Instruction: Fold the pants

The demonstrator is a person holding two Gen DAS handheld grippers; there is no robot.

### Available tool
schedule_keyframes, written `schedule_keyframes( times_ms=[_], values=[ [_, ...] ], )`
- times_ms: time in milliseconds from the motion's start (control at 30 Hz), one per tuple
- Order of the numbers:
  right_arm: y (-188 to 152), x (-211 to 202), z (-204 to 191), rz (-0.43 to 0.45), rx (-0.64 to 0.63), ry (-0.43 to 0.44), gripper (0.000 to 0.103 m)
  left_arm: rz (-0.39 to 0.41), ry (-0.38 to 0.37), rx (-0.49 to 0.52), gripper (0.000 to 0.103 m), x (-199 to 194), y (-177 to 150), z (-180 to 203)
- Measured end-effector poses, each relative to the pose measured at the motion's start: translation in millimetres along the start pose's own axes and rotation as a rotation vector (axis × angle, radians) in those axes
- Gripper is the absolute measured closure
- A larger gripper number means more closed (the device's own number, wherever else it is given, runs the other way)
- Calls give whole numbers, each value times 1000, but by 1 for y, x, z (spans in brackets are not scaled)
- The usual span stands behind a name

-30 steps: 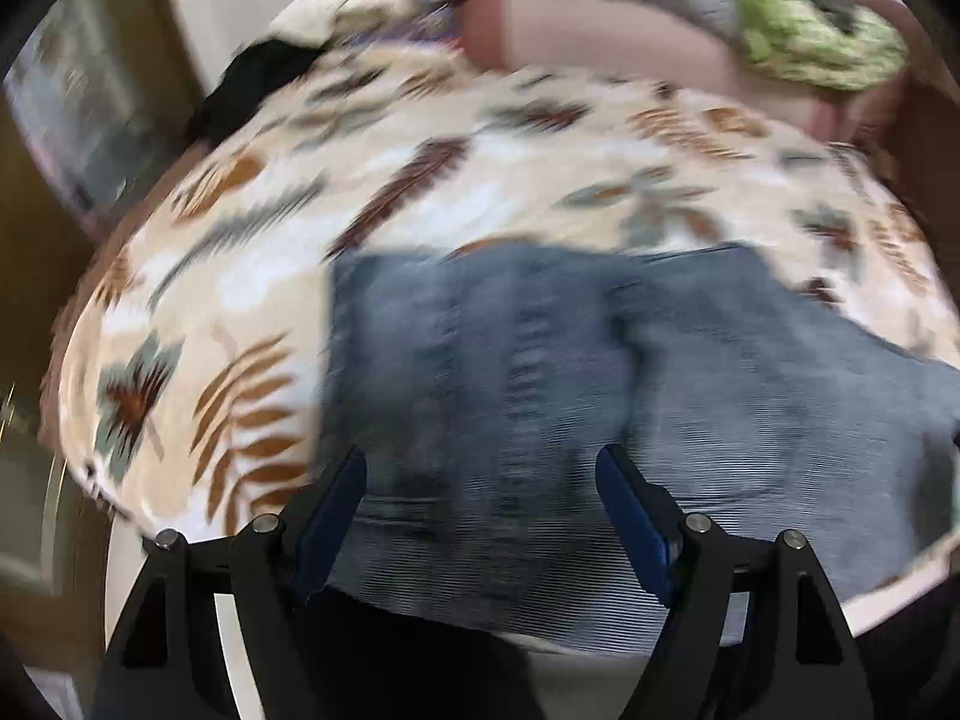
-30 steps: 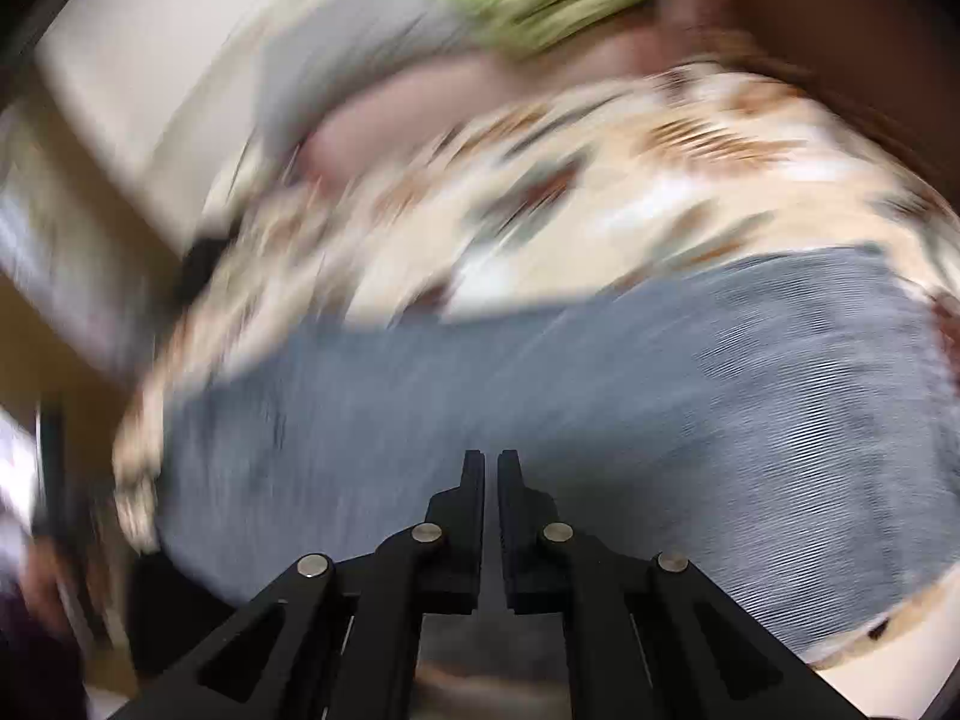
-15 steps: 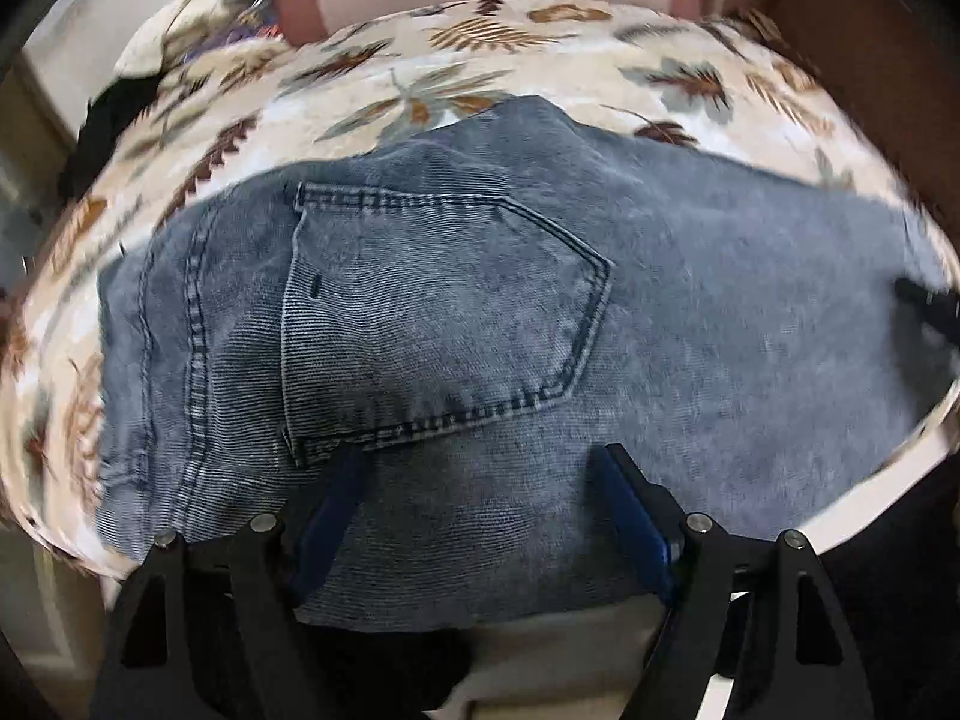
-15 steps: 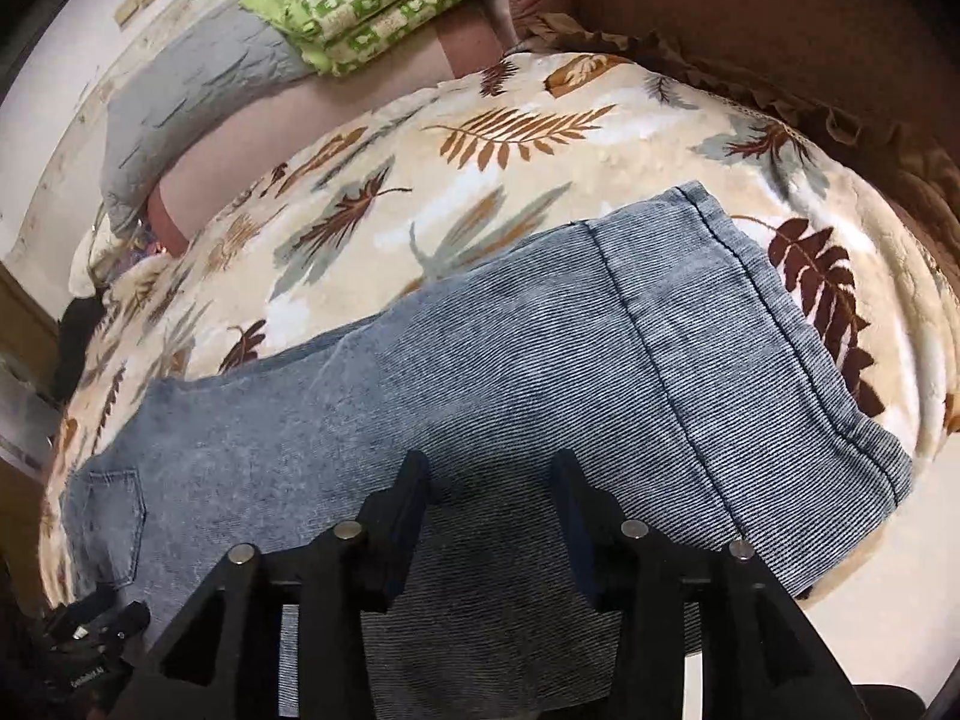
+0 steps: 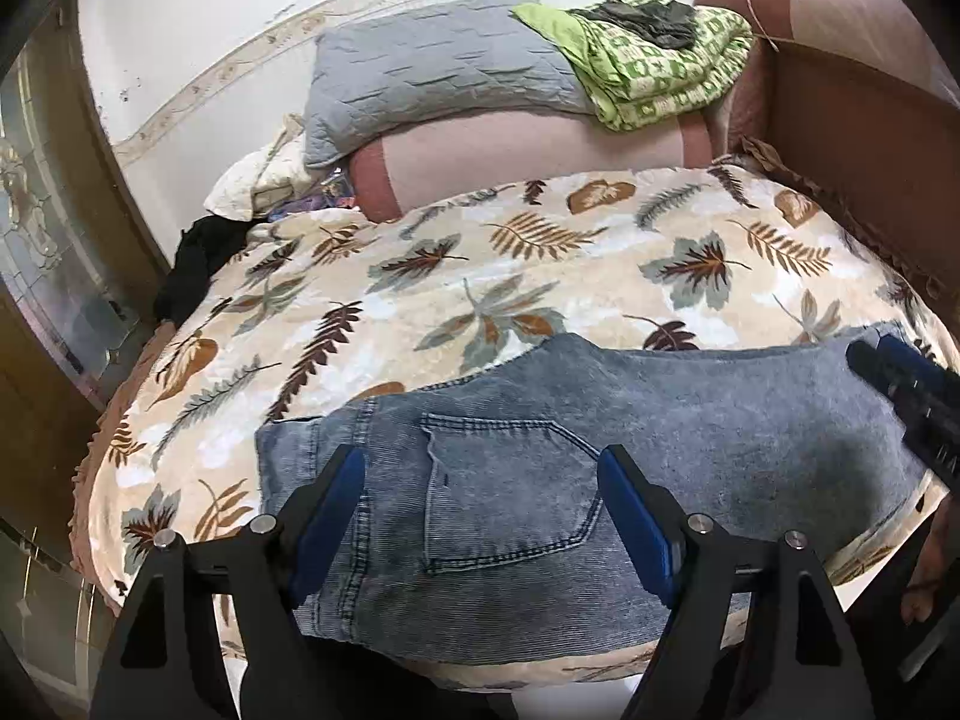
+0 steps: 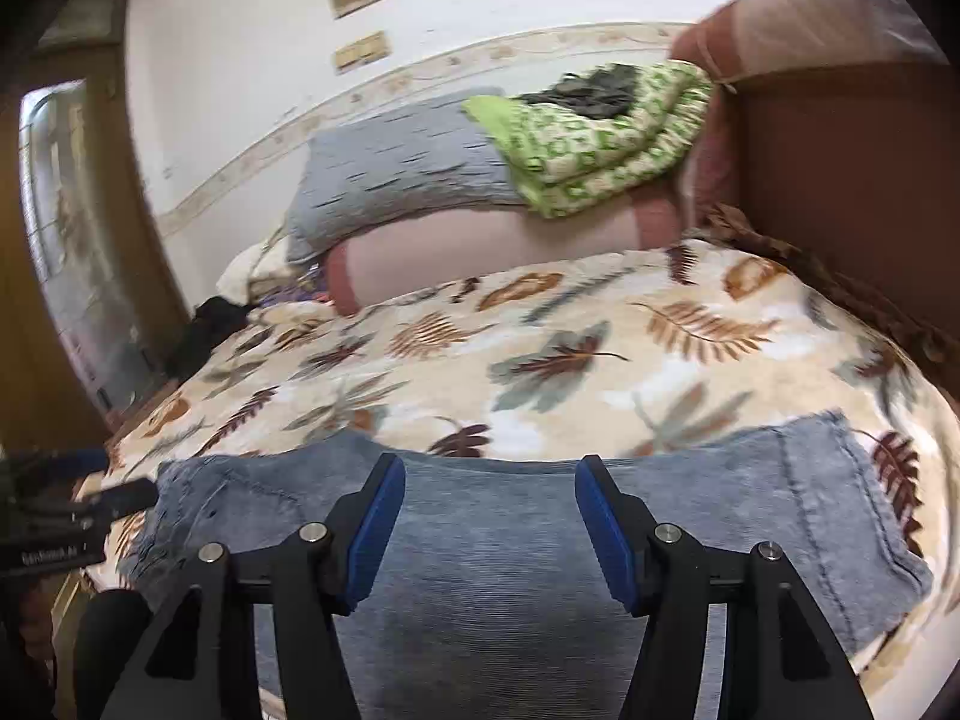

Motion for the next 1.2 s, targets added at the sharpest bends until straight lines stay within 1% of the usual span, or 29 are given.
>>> schedule_keyframes(
  times_ms=[100,200,533,800,933,1200],
  values=[
    [-5,4,-16,-10,-34,25,40,4,11,-6,22,-3,0,-4],
    [-9,8,-22,-25,-57,39,40,6,17,-6,22,-2,1,-6],
    [-15,17,-16,-64,-62,30,40,-26,38,-25,22,7,-6,-12],
    [-17,21,-9,-91,-61,16,40,-55,37,-17,22,16,-11,-8],
    [-18,22,-9,-97,-72,13,40,-73,33,-21,22,20,-13,-8],
    [-24,31,-14,-142,-90,5,38,-97,31,-16,22,25,-17,-4]
  ],
)
Point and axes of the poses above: each gripper's, at about its wrist camera, not at the fingertips, and x roughly the way its jaws point, z to its right, y to its top, the point moved 4 cm from there along x, roughly the way its jaws point, and after that the axes turned 1 degree about x, right-handed, at the moved point
